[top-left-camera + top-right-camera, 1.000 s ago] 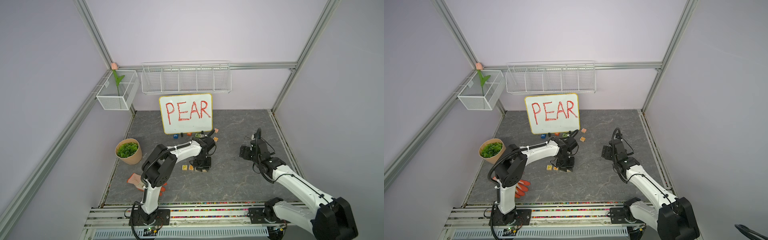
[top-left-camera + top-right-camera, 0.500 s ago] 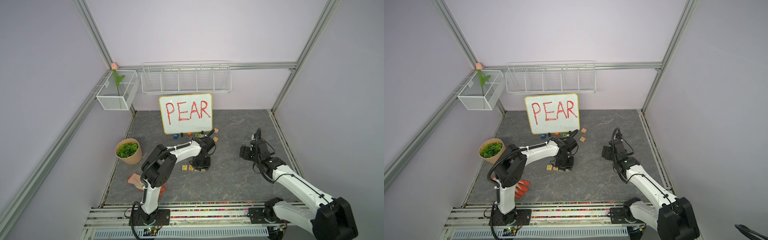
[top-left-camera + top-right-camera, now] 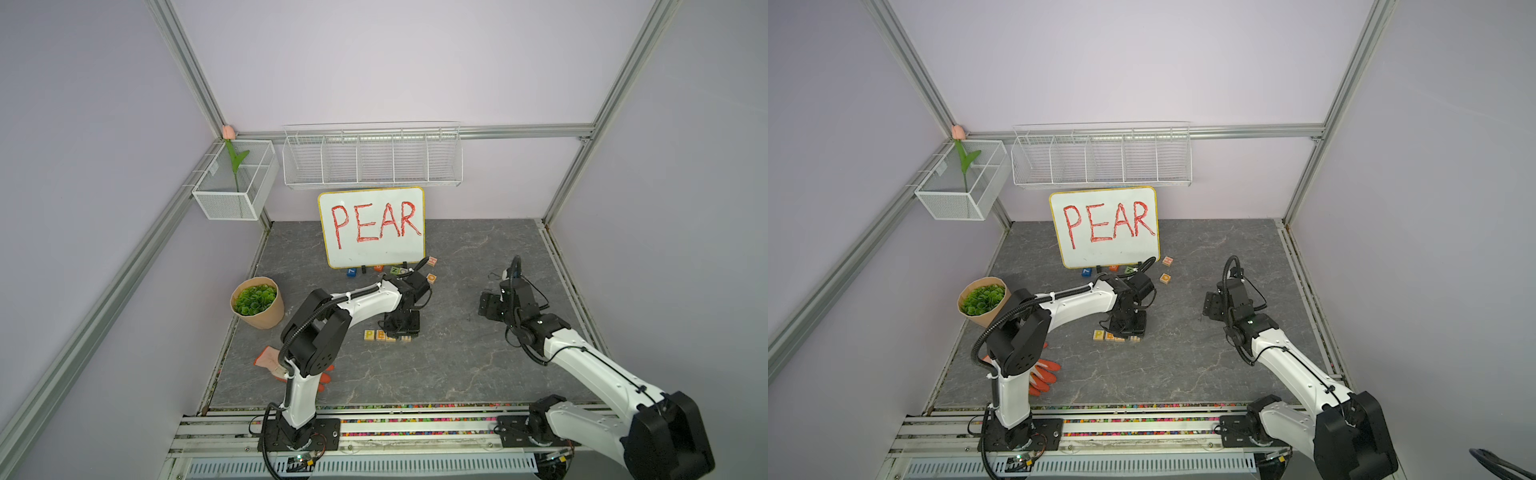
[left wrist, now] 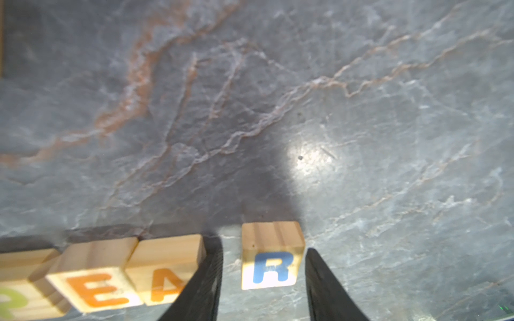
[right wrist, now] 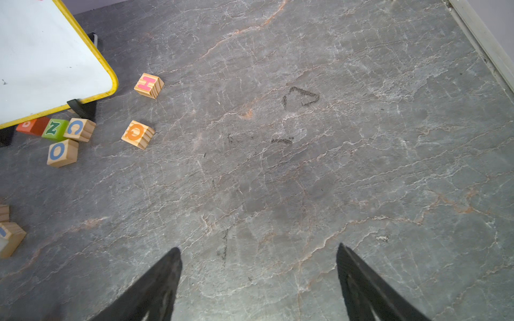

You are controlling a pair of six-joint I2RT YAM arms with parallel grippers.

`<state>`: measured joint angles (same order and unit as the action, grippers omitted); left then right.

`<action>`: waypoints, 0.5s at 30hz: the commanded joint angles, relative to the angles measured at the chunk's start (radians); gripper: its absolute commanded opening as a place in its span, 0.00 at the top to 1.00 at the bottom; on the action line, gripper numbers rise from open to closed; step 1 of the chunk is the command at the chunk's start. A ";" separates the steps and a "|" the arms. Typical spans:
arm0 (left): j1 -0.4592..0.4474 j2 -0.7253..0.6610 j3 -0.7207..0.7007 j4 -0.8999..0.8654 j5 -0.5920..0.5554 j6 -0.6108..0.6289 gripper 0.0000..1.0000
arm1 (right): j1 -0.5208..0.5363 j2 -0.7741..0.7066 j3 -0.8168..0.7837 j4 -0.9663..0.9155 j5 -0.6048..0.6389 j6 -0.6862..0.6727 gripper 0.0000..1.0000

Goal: Spell the uppercase word “pear” with letter blocks
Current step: Adjust the letter block at the center of the board.

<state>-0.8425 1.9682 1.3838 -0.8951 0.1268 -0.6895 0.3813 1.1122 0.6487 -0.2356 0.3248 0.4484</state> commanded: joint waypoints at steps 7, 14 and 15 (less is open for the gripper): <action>-0.031 -0.109 0.026 -0.002 -0.076 0.000 0.46 | -0.004 0.011 0.027 -0.014 0.020 0.000 0.11; -0.079 -0.140 -0.023 0.111 -0.054 0.036 0.41 | -0.005 0.008 0.053 -0.052 0.061 -0.017 0.11; -0.080 -0.132 -0.029 0.124 -0.043 0.035 0.41 | -0.006 0.004 0.056 -0.058 0.069 -0.020 0.11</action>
<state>-0.9127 1.8359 1.3804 -0.8272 0.0612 -0.6724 0.3809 1.1229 0.6762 -0.2676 0.3531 0.4450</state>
